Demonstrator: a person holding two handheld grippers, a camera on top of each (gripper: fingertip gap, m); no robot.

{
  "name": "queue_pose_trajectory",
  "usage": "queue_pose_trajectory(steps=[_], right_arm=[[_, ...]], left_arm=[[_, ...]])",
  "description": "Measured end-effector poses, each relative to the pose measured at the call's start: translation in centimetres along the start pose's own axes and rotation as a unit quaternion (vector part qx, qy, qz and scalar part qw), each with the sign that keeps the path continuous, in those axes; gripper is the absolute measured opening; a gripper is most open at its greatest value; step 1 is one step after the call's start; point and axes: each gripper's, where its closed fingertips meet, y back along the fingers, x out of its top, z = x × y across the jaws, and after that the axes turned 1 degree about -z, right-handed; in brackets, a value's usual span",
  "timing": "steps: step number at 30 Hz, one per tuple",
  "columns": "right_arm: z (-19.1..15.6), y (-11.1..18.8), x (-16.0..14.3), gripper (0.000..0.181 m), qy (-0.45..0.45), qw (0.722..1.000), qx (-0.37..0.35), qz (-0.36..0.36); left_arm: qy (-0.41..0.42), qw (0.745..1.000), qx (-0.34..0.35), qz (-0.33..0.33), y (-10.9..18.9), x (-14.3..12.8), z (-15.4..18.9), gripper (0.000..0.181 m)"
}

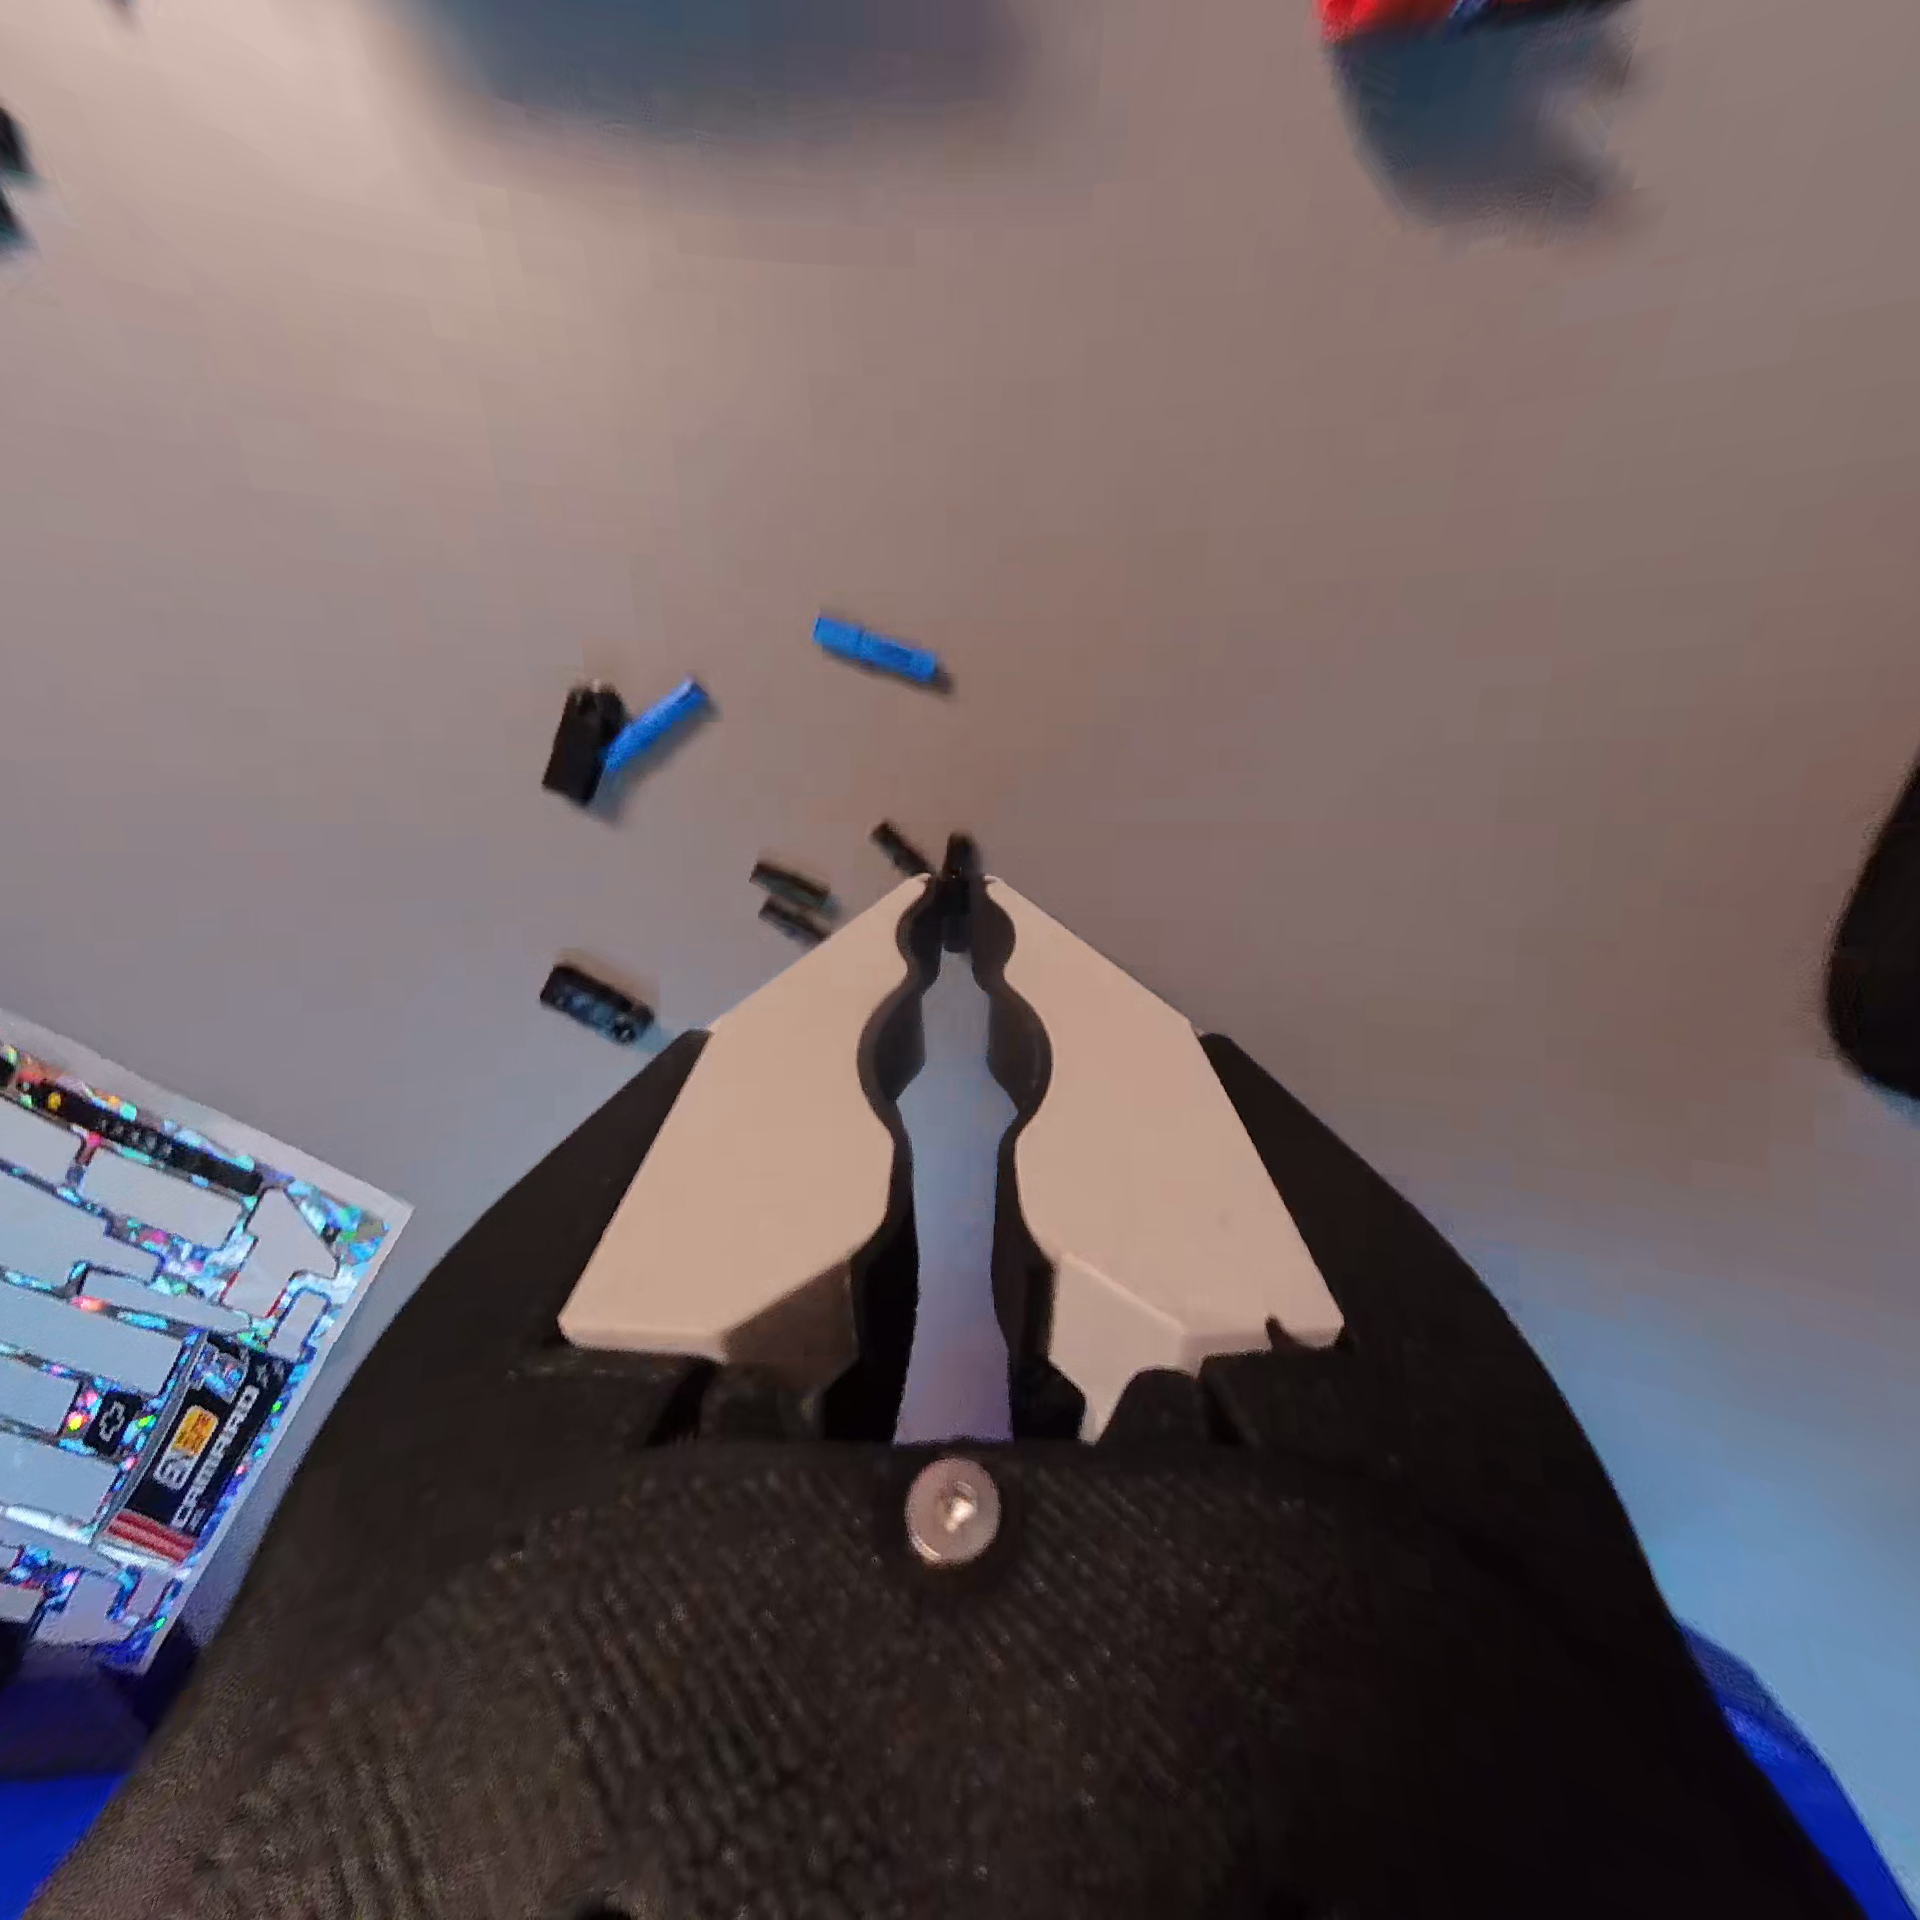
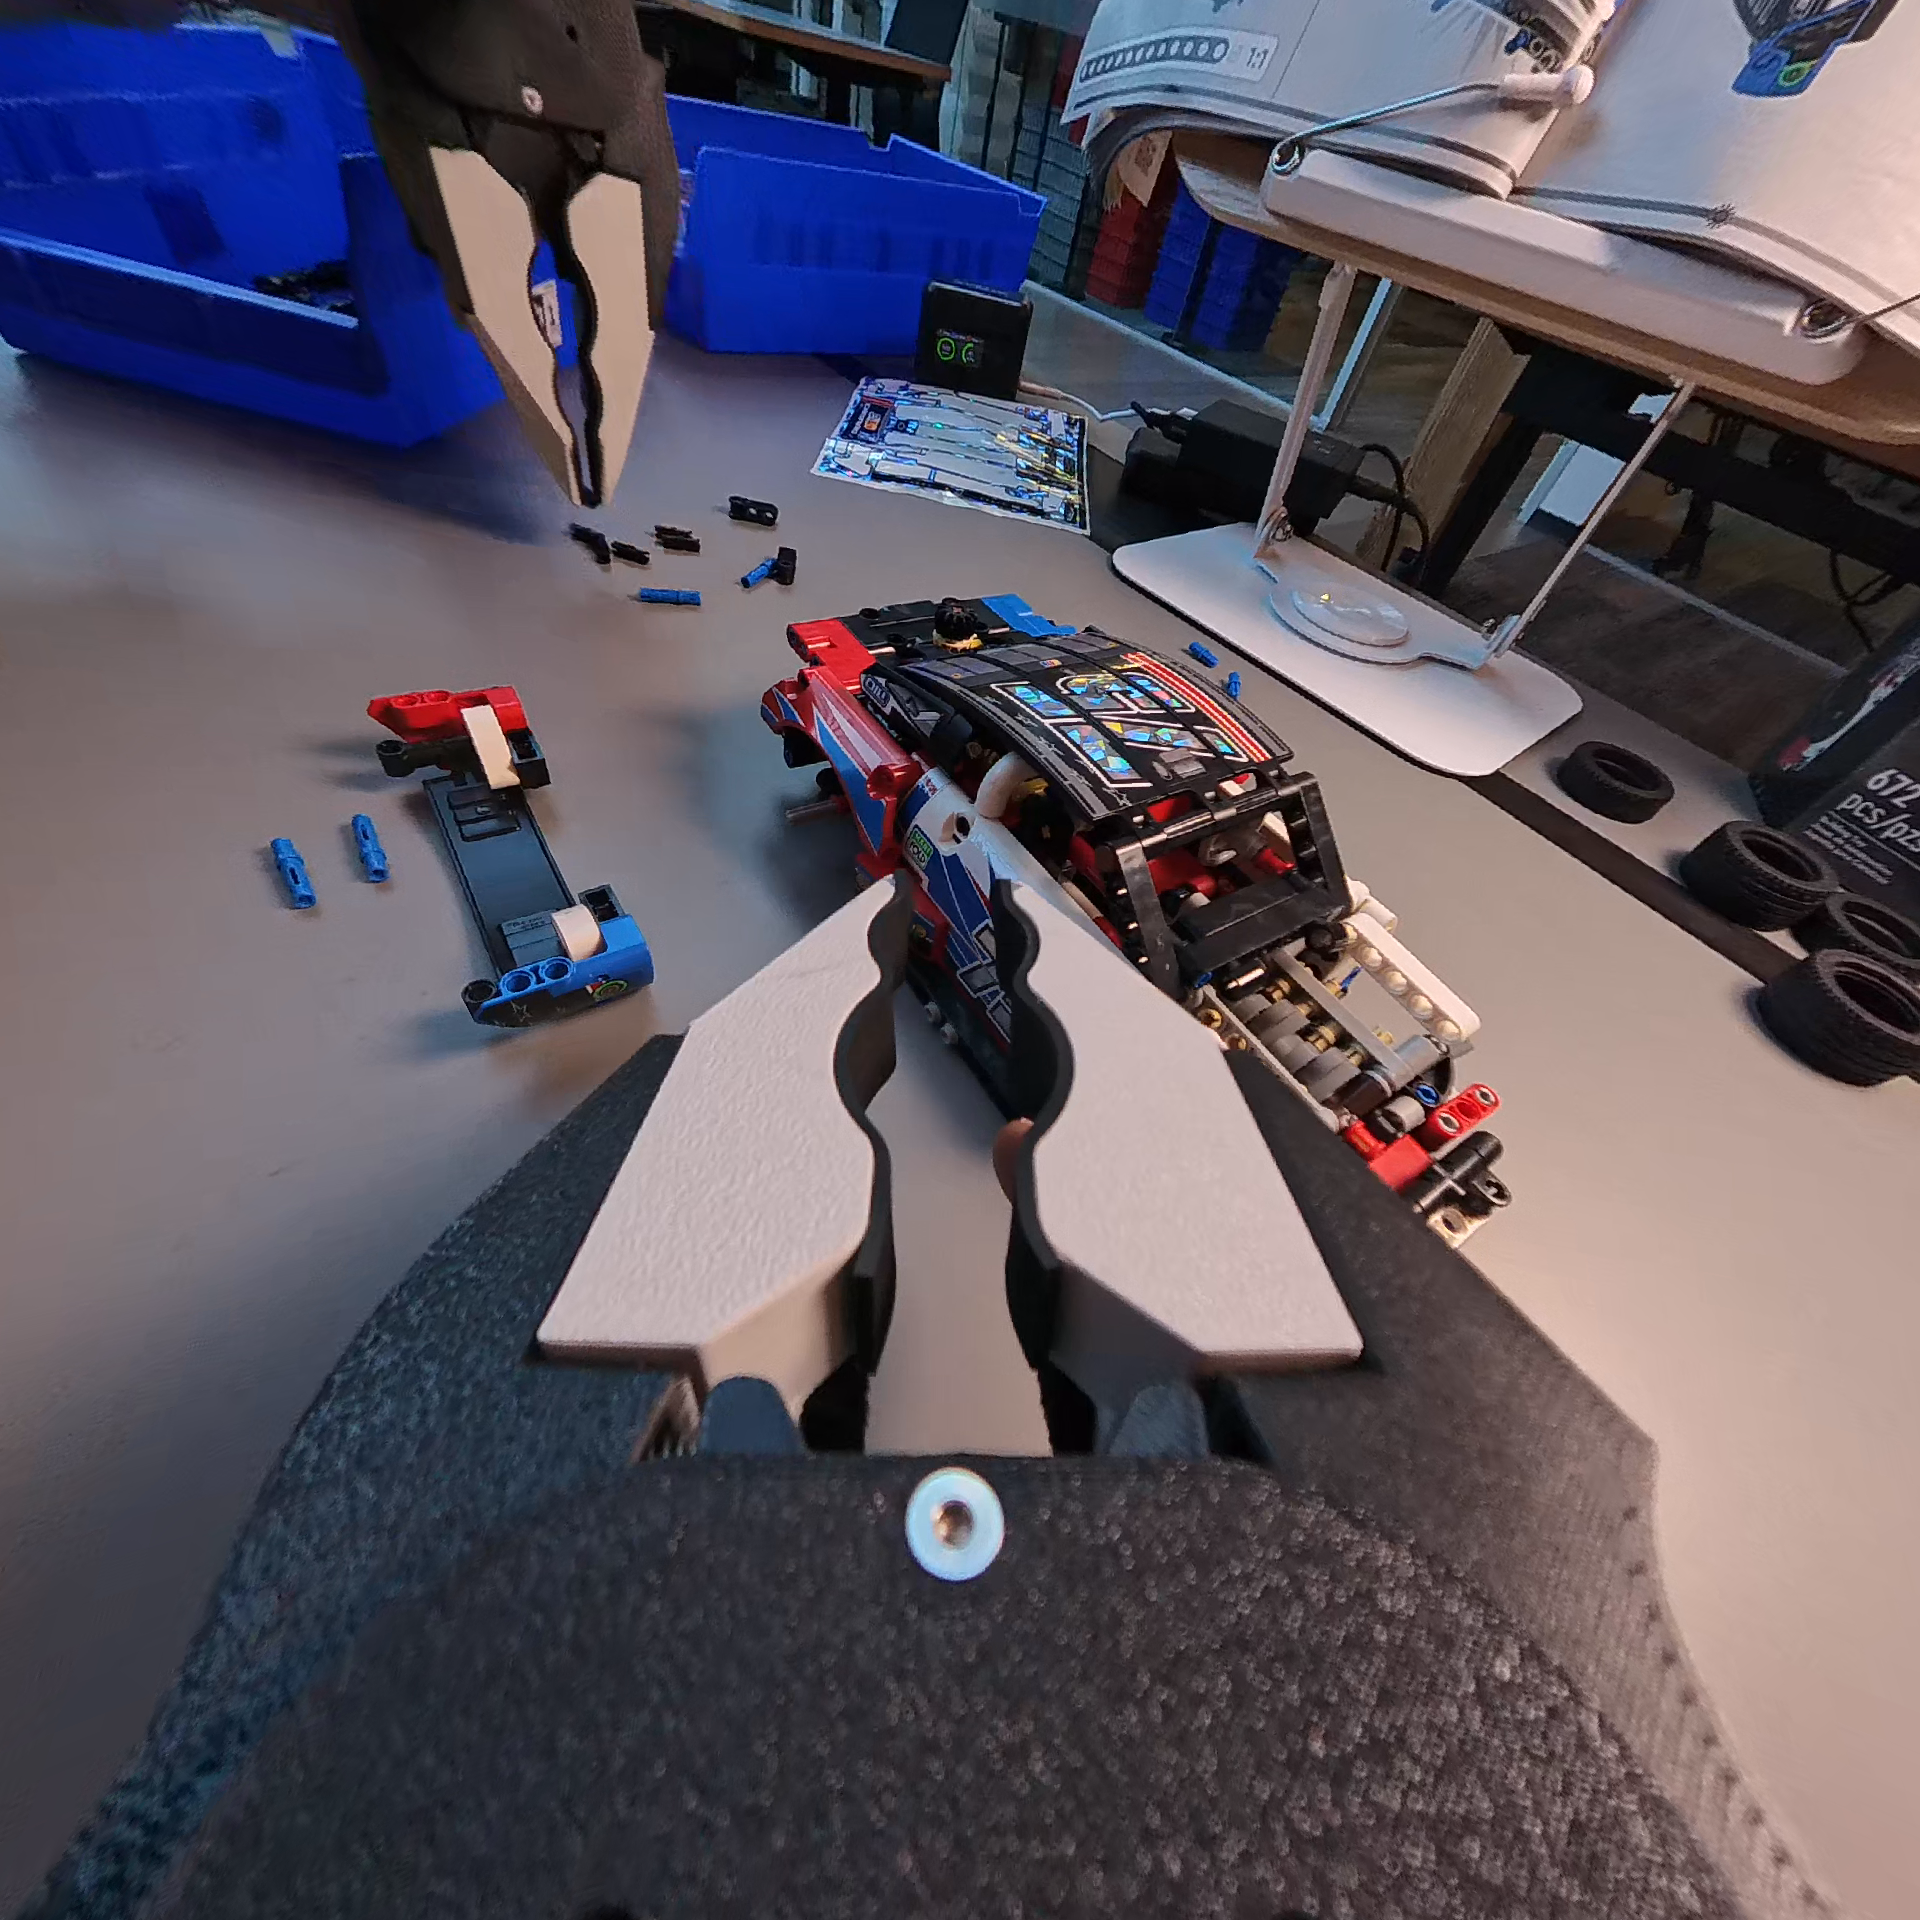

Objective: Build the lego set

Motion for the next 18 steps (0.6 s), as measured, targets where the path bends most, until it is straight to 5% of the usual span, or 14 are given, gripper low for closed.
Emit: queue_pose_trajectory(steps=[3,8,18], right_arm=[[0.0,0.1,0.1,0.013,0.002,1.0,0.0,0.002],[-0.3,0.2,0.5,0.013,0.006,1.0,0.004,0.008],[-0.5,0.5,1.1,0.013,0.013,1.0,0.003,0.016]], left_arm=[[-0.005,0.998,-0.015,0.067,0.4,4.9,4.0,0.002],[-0.023,0.993,-0.015,0.116,-3.0,10.4,10.2,0.003],[-0.032,0.992,-0.013,0.118,-5.7,12.4,13.6,0.003]])
